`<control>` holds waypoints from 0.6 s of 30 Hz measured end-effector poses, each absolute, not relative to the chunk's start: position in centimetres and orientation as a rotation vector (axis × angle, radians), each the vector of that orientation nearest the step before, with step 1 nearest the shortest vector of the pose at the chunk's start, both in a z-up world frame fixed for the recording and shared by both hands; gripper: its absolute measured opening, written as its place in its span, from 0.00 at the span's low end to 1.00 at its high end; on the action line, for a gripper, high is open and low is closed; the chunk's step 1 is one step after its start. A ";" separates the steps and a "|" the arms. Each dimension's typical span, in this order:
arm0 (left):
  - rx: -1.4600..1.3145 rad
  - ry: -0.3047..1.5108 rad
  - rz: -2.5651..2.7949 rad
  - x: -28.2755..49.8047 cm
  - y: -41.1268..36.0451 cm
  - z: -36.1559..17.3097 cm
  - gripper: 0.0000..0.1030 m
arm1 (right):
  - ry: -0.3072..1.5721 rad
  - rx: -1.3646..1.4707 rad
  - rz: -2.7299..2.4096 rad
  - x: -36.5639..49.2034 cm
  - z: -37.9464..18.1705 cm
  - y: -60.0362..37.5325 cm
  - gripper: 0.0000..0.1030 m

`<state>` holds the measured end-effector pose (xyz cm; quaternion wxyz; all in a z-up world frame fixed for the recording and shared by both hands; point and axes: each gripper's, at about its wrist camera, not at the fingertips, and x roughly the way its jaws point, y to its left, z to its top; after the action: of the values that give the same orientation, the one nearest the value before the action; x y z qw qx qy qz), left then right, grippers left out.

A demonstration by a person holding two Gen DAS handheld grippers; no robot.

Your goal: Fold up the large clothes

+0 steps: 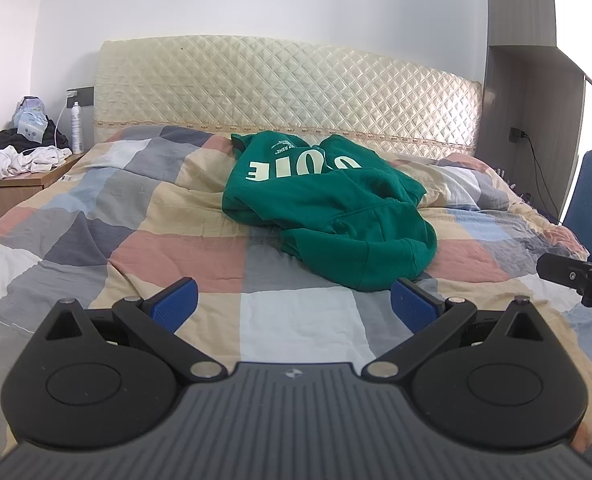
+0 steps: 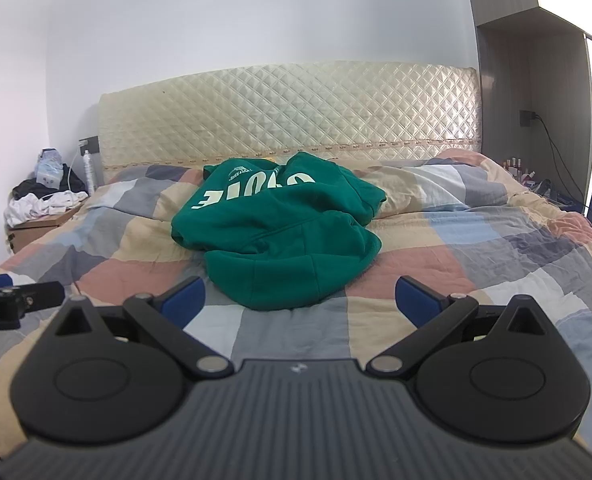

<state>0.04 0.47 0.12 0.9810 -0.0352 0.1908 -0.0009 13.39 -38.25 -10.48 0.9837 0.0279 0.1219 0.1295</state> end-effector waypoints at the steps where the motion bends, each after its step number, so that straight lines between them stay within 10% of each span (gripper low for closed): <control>1: -0.070 0.384 0.000 0.0 0.5 0.1 1.00 | 0.245 0.056 0.260 13.4 -10.5 -38.2 1.00; 18: -0.075 0.382 -0.001 -0.1 0.6 0.3 1.00 | 0.255 0.066 0.256 13.6 -10.9 -38.4 1.00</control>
<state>-0.06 0.58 0.25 0.9811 -0.0373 0.1897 -0.0005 13.59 -38.42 -10.85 0.9832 0.0330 0.1266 0.1272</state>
